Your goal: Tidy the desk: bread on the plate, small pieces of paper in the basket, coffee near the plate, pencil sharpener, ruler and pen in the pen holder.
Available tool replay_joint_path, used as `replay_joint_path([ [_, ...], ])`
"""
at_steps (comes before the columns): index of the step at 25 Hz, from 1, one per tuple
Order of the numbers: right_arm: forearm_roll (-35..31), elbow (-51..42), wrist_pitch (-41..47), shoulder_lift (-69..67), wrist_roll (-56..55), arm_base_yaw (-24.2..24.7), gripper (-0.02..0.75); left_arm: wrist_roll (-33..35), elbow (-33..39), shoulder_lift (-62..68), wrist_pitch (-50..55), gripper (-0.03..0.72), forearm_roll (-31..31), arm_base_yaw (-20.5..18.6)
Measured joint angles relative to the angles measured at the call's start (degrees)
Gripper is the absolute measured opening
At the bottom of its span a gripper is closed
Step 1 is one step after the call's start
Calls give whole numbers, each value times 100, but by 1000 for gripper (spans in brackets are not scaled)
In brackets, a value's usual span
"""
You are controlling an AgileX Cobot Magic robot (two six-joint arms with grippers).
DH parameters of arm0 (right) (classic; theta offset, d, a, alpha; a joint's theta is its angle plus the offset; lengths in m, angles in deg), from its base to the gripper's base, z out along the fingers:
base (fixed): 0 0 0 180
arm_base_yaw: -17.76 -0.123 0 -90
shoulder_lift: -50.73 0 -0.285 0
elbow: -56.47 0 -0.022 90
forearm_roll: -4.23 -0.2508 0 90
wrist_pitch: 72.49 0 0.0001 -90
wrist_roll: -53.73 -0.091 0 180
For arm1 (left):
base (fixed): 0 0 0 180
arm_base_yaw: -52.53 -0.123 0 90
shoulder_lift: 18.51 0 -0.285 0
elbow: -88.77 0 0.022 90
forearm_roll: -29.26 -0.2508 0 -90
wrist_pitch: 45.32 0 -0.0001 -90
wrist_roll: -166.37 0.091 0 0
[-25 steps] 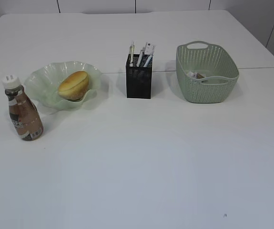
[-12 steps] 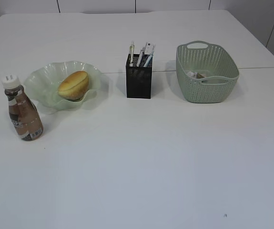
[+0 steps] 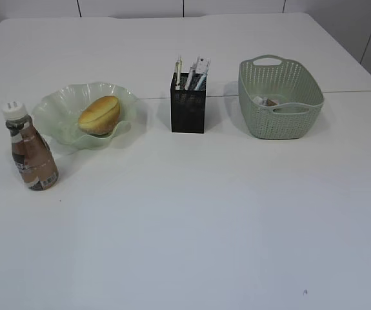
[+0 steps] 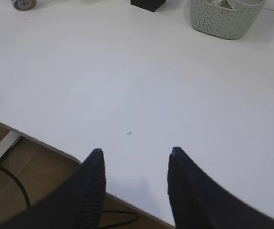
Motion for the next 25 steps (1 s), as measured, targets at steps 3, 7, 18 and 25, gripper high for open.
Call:
replay_joint_path([
  [3,0,0,0,0,0,0,352,0,0,0,0,456,-10,0],
  [7,0,0,0,0,0,0,351,0,0,0,0,456,-10,0],
  [18,0,0,-10,0,0,829,349,0,0,0,-21,456,-10,-551],
  [25,0,0,-10,0,0,1429,349,0,0,0,-35,456,-10,-618],
])
